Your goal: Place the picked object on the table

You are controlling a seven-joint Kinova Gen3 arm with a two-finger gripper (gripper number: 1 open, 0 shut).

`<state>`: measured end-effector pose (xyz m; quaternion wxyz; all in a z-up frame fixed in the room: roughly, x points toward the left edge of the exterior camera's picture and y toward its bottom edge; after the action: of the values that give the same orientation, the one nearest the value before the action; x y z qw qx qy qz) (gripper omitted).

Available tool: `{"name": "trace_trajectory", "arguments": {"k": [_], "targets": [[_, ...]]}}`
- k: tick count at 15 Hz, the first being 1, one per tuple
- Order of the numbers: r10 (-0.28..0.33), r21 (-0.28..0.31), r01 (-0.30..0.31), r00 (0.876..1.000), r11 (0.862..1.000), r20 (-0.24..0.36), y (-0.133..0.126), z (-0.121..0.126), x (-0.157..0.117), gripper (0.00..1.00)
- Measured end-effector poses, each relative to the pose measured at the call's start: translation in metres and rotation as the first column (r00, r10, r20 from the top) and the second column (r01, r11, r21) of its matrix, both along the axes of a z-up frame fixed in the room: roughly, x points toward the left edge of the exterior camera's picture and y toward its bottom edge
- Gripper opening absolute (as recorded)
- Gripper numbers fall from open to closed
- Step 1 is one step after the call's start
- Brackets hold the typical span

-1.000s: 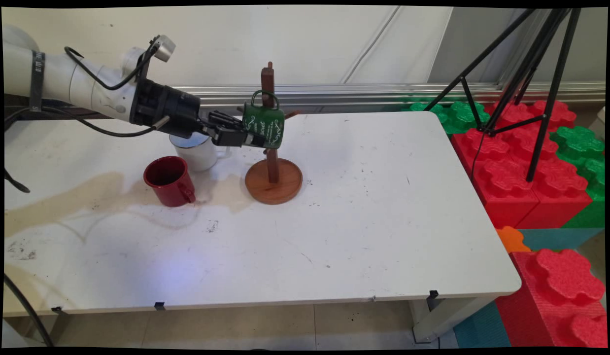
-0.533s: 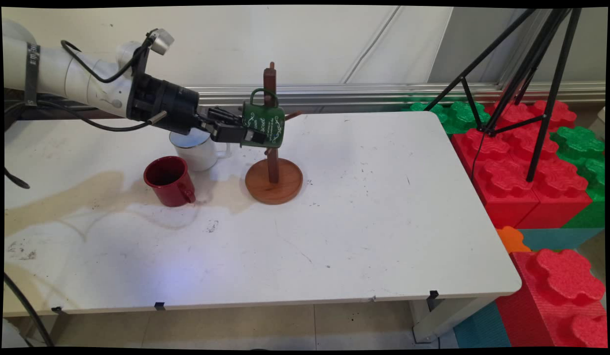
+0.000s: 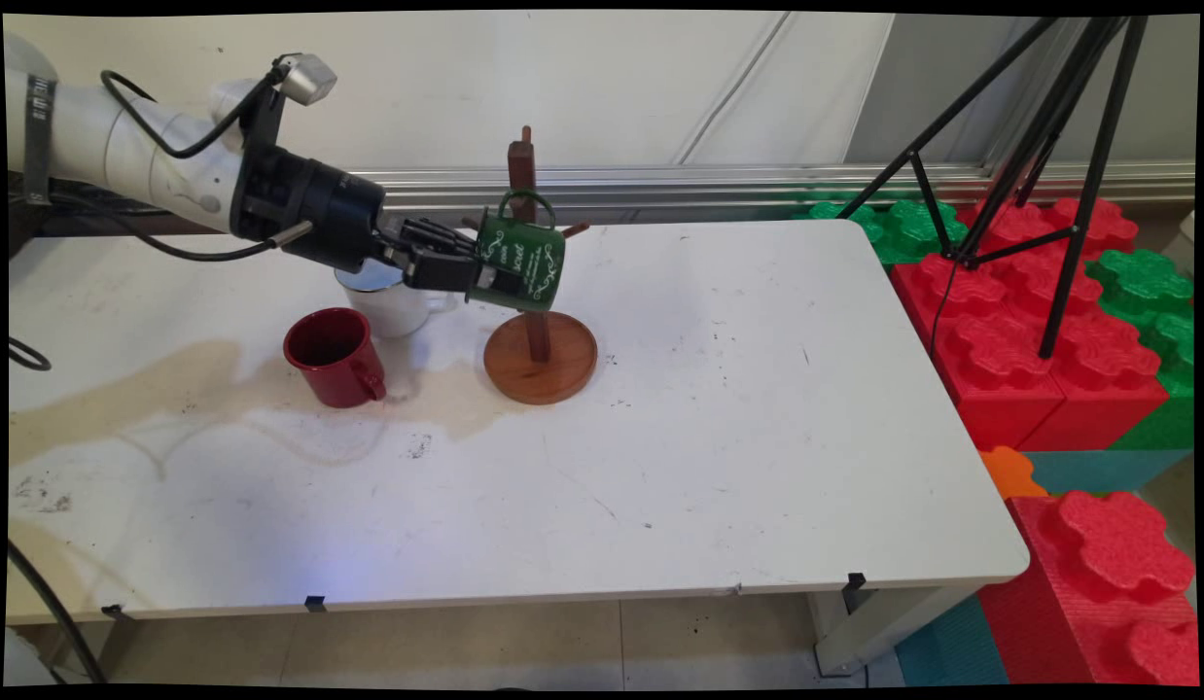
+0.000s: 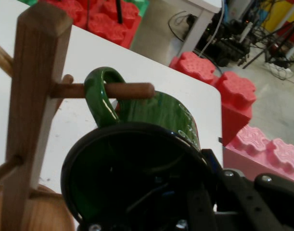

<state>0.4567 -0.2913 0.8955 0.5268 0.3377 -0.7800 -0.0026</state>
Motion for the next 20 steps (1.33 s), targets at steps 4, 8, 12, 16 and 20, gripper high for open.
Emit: {"name": "trace_trajectory", "arguments": {"k": [4, 8, 12, 16, 20], "targets": [[-0.021, 0.013, 0.021, 1.0, 1.0, -0.01, 0.007, 0.003, -0.002, 0.0], [-0.043, 0.03, 0.044, 0.999, 0.999, -0.02, 0.015, 0.007, -0.005, 0.0], [-0.063, 0.045, 0.064, 0.998, 0.997, -0.027, 0.024, 0.01, -0.006, 0.0], [-0.075, 0.052, 0.076, 0.997, 0.996, -0.032, 0.029, 0.013, -0.007, 0.0], [-0.087, 0.046, 0.089, 0.995, 0.995, -0.038, 0.03, 0.018, -0.011, 0.0]]}}
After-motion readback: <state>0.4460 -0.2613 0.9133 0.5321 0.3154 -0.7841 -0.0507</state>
